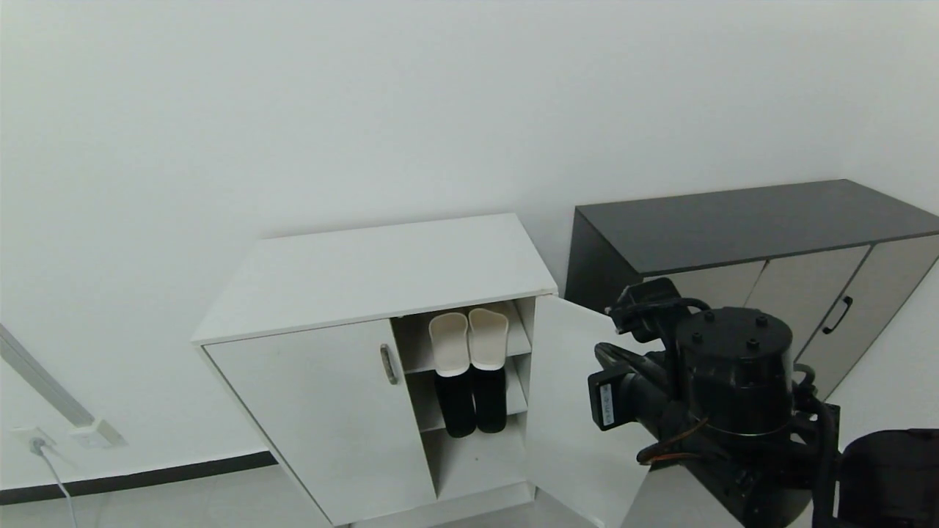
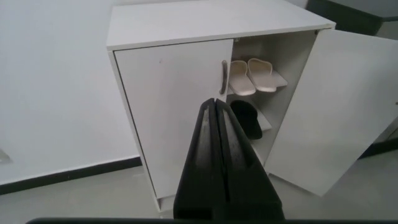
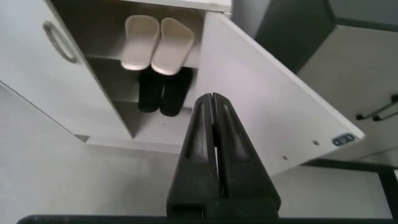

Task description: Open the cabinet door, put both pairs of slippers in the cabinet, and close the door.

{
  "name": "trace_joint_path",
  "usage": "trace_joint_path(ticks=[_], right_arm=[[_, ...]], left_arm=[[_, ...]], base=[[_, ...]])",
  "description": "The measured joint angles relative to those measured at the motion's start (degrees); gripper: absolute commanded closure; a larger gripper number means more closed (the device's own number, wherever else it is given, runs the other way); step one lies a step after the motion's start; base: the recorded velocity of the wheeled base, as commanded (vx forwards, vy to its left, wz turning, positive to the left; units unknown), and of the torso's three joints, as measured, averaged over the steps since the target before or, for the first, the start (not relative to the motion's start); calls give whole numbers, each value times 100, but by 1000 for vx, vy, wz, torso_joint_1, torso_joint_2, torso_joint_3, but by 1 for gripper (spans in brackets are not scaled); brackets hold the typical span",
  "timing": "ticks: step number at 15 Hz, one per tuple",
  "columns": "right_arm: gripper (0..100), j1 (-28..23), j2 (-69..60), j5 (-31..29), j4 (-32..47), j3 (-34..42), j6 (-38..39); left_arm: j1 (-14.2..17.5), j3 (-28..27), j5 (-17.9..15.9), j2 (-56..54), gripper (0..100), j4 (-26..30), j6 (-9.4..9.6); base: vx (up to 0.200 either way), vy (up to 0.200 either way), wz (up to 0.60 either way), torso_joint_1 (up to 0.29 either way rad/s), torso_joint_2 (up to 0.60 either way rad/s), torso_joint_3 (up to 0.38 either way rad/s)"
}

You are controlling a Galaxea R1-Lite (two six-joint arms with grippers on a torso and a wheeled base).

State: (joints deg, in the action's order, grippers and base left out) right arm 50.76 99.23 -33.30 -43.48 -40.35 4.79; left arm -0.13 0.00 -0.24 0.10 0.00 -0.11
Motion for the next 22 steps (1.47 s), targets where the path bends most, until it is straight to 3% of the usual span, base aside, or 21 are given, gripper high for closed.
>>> trace_joint_path(ticks=[4, 13, 16, 22], right_arm=[[100, -11, 22, 0, -44, 9, -33], [100, -239, 219, 0, -171, -24, -41], [100, -623, 424, 88, -299, -269, -23], [100, -1882, 984, 900, -154, -1154, -39]], left_arm=[[6, 0, 0, 0, 100, 2, -5], [6, 0, 4, 0, 100, 0, -5], [6, 0, 6, 0, 100, 0, -5], [6, 0, 0, 0, 100, 0, -2]], base=[[-200, 0, 0, 7, 7, -1], [0, 0, 0, 0, 0, 0], [0, 0, 0, 0, 0, 0], [0, 0, 0, 0, 0, 0]])
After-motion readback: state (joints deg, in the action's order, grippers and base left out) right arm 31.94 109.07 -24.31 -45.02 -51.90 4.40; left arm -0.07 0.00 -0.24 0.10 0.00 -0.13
